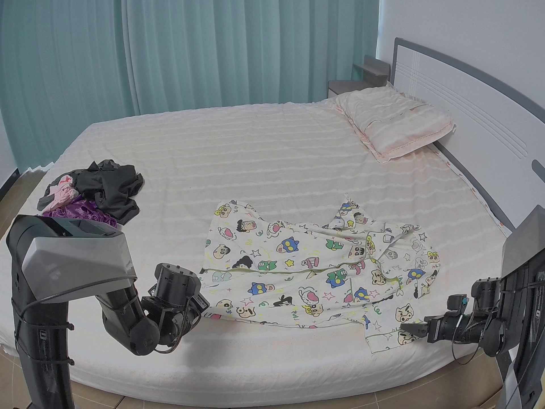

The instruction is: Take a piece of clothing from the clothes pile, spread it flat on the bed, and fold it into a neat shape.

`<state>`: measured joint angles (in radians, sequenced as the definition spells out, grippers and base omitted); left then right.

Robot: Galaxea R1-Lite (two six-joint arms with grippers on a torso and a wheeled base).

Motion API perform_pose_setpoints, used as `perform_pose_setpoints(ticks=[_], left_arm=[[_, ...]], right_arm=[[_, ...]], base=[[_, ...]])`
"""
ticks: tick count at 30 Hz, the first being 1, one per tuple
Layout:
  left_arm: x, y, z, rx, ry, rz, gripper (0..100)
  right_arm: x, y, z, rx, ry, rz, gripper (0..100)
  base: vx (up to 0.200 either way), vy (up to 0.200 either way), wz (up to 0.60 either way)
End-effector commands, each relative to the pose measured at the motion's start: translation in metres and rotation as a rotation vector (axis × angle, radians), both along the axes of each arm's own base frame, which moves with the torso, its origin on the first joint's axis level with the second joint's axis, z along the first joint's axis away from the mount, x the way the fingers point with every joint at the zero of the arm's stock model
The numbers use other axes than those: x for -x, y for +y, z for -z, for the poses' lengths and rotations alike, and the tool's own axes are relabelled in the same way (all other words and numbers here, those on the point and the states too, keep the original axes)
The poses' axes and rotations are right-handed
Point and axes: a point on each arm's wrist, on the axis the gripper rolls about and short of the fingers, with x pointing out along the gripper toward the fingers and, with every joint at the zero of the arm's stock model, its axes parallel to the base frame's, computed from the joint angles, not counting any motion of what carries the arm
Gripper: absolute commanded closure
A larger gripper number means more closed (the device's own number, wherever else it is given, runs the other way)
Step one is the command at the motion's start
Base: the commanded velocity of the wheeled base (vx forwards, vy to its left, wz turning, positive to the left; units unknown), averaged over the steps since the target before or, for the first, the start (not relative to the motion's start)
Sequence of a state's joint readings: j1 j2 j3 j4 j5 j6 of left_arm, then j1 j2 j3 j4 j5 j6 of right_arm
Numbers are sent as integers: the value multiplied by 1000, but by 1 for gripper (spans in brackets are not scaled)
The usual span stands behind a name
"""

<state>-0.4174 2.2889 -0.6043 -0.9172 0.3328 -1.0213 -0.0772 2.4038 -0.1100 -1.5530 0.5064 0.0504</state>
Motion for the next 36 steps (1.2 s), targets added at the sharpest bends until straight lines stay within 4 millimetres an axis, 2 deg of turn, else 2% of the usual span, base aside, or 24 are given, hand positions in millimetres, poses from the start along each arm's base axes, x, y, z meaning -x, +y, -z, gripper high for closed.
perform_pose_setpoints(ticks=[1, 12, 13, 22, 28, 36], left_arm=[[0, 0, 0, 0, 1, 1, 100], [1, -1, 0, 0, 0, 4, 100], [1, -1, 0, 1, 1, 5, 100], [6, -5, -1, -11, 2, 23, 100], [10, -8, -3, -19, 7, 39, 100], [20, -7, -4, -144, 8, 84, 100]], right_arm=[[2, 8, 14, 24, 47, -25, 0], [3, 8, 14, 25, 49, -23, 0], [3, 8, 13, 24, 49, -24, 100], [13, 1, 1, -14, 46, -19, 100], [25, -3, -16, -50, 23, -32, 100], [28, -7, -27, -48, 20, -14, 100]], base=[[0, 0, 0], [0, 0, 0], [0, 0, 0], [0, 0, 0], [0, 0, 0], [0, 0, 0]])
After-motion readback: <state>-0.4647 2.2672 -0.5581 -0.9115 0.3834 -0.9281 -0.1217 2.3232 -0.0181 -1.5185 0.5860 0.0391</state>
